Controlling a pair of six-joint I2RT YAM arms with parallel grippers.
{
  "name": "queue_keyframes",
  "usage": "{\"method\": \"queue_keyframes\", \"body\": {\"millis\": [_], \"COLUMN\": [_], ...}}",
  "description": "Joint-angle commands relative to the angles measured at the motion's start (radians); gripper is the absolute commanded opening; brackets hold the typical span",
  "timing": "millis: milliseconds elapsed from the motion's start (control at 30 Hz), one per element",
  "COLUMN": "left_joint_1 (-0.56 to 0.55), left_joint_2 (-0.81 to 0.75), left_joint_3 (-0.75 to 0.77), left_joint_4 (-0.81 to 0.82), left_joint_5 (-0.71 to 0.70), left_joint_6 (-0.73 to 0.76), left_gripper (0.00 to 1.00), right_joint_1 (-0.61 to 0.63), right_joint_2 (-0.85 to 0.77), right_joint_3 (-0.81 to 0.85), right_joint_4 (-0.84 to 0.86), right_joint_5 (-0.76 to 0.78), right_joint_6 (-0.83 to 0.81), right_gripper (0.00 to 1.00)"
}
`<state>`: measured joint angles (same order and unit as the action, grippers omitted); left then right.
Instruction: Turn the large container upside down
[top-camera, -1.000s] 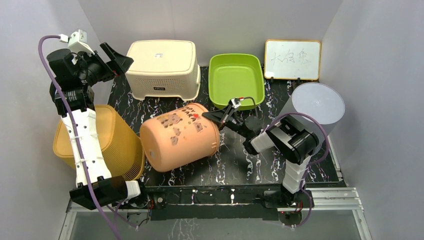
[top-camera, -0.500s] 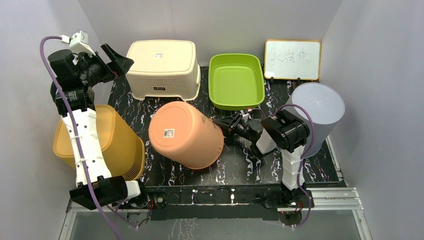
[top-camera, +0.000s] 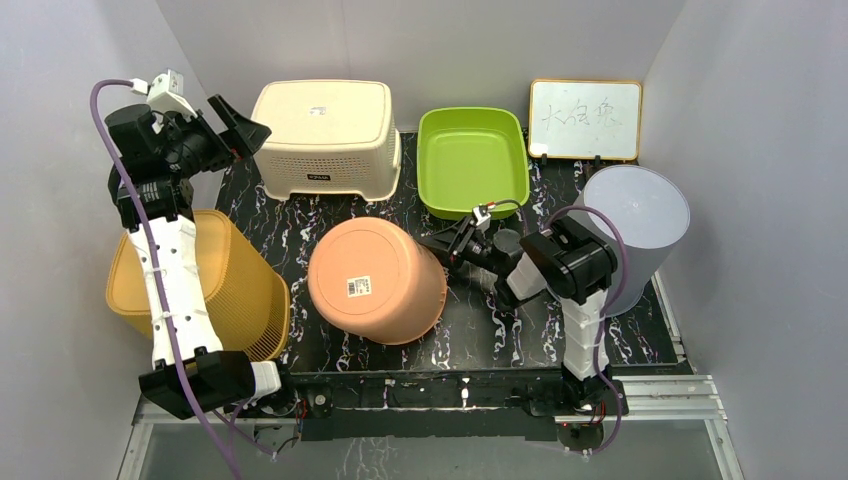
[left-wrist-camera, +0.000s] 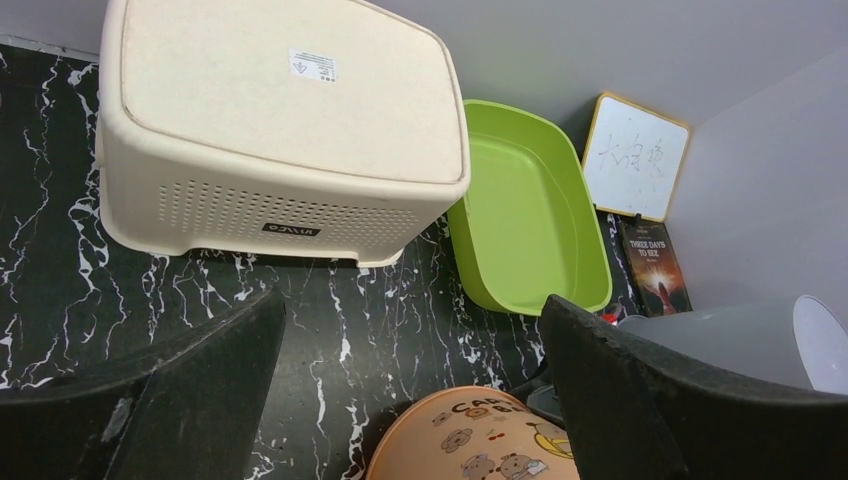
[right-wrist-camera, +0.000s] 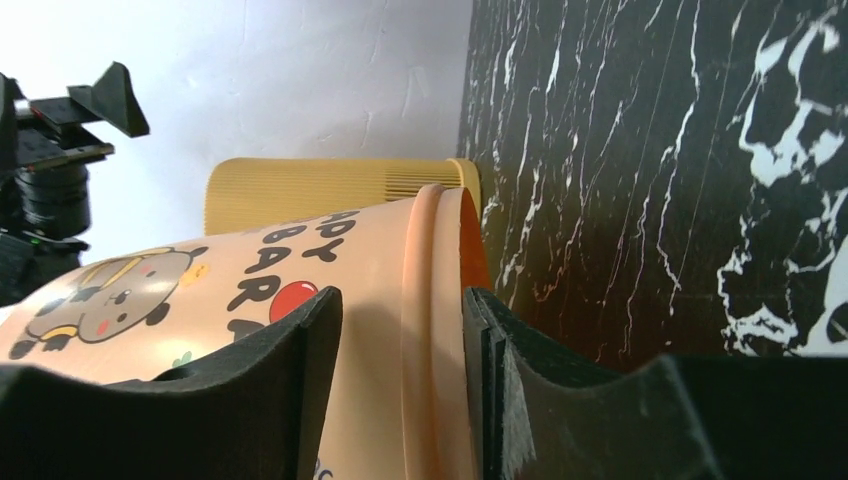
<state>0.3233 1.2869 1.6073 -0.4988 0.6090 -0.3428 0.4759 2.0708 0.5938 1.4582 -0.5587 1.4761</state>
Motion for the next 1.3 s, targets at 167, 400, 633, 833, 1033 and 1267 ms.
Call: {"method": "queue_keyframes", "body": {"millis": [167,400,633,833,1033,1267], "left_joint_1": [-0.002,-0.003,-0.002,-0.003,-0.003,-0.006], "left_joint_2": [-0.008,-0.007,0.004,0.022,0.030,0.030], "left_joint_3": [-0.041,-0.061,-0.063,-0.051,-0.020,-0.020], "left_joint_4": [0.036,0.052,0.055,0.072,0.071,0.063], "left_joint_5": [0.010,0.010,0.009,0.014,0.016,0.021], "left_joint_6": [0.008,0.006,0.004,-0.008,-0.020,-0.016], "left_gripper": [0.98,0.98,0.98,0.98,0.98,0.98], "right_joint_1": [-0.001,-0.001,0.086,0.240,0.386,0.398], "right_joint_2": [-0.244,-0.322,-0.503,-0.566,-0.421,-0.241], "right_joint_3": [0.096,0.150,0.175,0.217,0.369,0.607], "right_joint_4": [-0.528,-0.847,-1.213,-1.372,-1.338,-1.366], "right_joint_5": [0.165,0.305,0.597,0.757,0.753,0.743], "right_joint_6": [-0.475,-0.668,-0.844,-0.911,-0.916,-0.973], "right_gripper": [0.47,0.48,0.49,0.49,0.49,0.51]}}
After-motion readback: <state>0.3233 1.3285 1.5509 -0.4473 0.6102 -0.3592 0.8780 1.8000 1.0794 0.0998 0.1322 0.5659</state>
